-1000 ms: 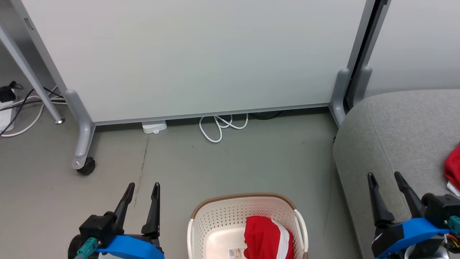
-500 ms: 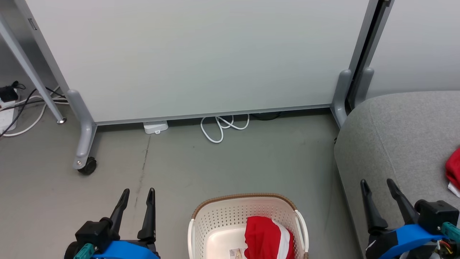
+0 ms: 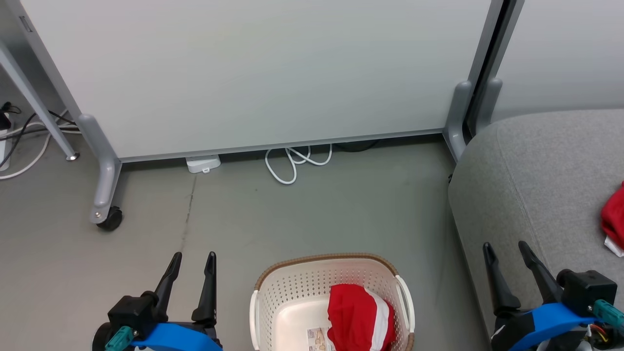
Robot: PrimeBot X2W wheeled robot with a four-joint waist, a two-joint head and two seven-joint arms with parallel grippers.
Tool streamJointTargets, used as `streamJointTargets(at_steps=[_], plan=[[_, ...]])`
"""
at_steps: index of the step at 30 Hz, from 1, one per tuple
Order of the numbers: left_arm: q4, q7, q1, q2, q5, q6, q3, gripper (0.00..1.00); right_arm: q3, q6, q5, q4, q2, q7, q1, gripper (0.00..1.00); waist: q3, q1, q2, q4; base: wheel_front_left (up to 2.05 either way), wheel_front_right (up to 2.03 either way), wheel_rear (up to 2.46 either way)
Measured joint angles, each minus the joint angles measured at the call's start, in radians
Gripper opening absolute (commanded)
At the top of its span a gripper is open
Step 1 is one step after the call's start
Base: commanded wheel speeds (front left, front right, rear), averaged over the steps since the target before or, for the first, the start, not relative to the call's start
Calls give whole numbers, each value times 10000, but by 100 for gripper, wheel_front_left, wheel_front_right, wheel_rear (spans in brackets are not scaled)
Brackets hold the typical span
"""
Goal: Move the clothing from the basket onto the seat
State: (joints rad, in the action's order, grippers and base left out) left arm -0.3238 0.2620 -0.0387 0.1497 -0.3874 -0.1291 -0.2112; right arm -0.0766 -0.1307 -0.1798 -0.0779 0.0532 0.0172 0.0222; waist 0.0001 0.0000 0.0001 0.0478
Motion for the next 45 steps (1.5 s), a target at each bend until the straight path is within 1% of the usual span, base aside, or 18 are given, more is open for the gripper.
streamJointTargets(at_steps=[11, 15, 21, 25, 31, 38, 45], plan=[[-15, 2, -326, 19, -15, 0, -238, 100, 199, 2, -19, 128, -13, 109, -425, 100, 837, 0, 0, -352, 0, 0, 0], [-134, 8, -779, 86, -12, 0, -487, 100, 437, 0, -10, 257, -15, 232, -851, 100, 1436, 0, 0, -589, 0, 0, 0], [-790, 8, -1837, 263, -90, 0, -1269, 100, 1043, 2, 144, 374, 19, 560, -1677, 100, 2622, 1, 0, -1057, 0, 0, 0], [-1515, 10, -2635, 324, -219, 0, -1969, 100, 1419, 0, 261, 424, 165, 694, -2191, 100, 3473, 1, -1, -1437, 0, 0, 0], [-3016, 10, -4264, 328, -566, -4, -3241, 100, 1672, 0, 326, 717, 313, 775, -2832, 100, 4784, 2, 0, -1960, 0, 0, 0], [-4631, 10, -5839, 343, -1009, -6, -4389, 100, 1914, 2, 337, 1212, 299, 901, -3429, 100, 6253, 3, 0, -2517, 0, 0, 0], [-6278, -52, -7097, 395, -1237, -6, -5288, 100, 2343, 0, 267, 1289, 148, 1093, -3734, 100, 7509, 2, -1, -2963, 0, 0, 0]])
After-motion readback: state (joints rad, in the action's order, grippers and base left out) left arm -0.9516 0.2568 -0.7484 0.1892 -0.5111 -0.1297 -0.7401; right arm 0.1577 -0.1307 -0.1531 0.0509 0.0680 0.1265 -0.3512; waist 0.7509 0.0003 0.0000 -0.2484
